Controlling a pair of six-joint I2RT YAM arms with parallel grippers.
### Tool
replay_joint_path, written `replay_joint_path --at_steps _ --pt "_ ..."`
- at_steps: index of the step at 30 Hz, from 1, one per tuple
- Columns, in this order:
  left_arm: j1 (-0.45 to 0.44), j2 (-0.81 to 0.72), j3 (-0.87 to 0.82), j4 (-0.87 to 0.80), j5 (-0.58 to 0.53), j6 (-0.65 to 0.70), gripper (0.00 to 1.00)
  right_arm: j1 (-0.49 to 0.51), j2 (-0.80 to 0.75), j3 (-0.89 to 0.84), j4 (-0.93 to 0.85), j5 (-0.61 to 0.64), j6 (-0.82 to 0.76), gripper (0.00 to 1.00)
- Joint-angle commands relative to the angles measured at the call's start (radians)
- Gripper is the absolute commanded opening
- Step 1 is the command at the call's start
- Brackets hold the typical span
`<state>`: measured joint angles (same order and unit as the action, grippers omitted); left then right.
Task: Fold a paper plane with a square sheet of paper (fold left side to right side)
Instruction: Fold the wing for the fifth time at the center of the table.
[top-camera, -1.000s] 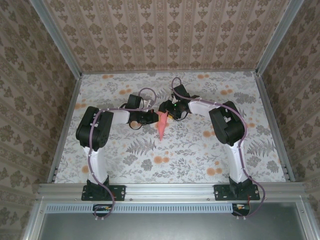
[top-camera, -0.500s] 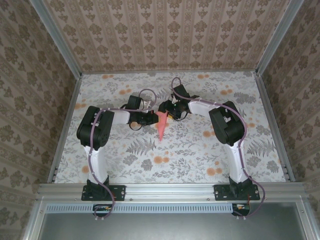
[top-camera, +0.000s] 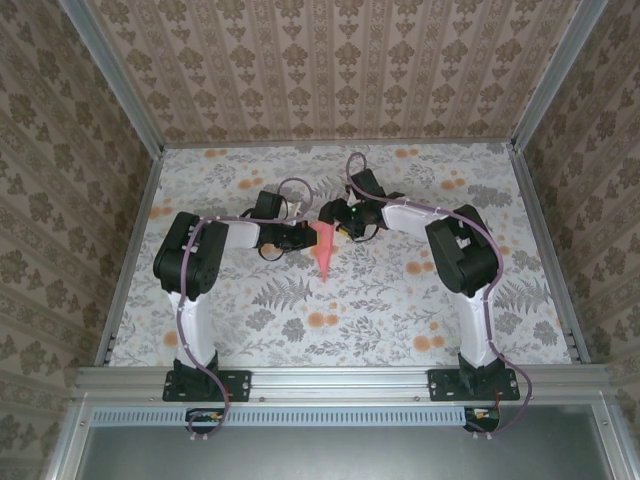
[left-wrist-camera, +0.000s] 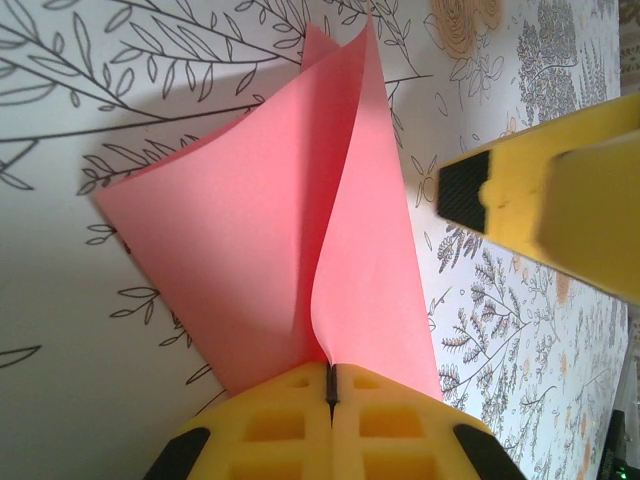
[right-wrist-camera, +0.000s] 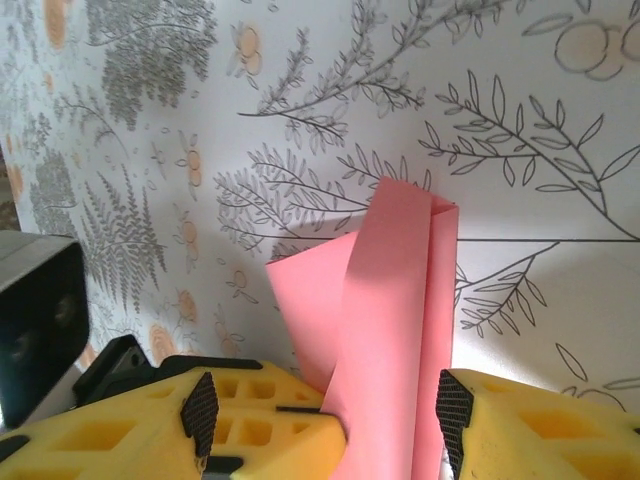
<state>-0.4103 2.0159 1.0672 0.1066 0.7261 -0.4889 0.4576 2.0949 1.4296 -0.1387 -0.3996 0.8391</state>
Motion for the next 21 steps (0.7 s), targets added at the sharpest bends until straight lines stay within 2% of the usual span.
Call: replay_joint_path --at_steps 1,7,8,11,21 --pt "-0.002 0.052 -0.026 -0.050 -0.045 0.041 0.00 -0.004 -0.066 -0.024 -0.012 0.025 -0.026 0.58" --pt "-0.004 0.050 -0.025 -0.054 -0.048 0.041 0.00 0.010 -0.051 -0.054 0.010 -0.021 -0.009 0.13" --pt "-0.004 0.050 -0.025 -0.054 -0.049 0.043 0.00 0.013 -0.045 -0.052 0.008 -0.020 -0.009 0.08" --pt "-0.004 0.046 -0.024 -0.058 -0.053 0.044 0.00 0.018 -0.029 -0.047 -0.011 -0.014 -0.011 0.04" --pt "-0.004 0.043 -0.023 -0.069 -0.059 0.051 0.00 0.024 0.030 -0.022 -0.032 -0.030 -0.021 0.02"
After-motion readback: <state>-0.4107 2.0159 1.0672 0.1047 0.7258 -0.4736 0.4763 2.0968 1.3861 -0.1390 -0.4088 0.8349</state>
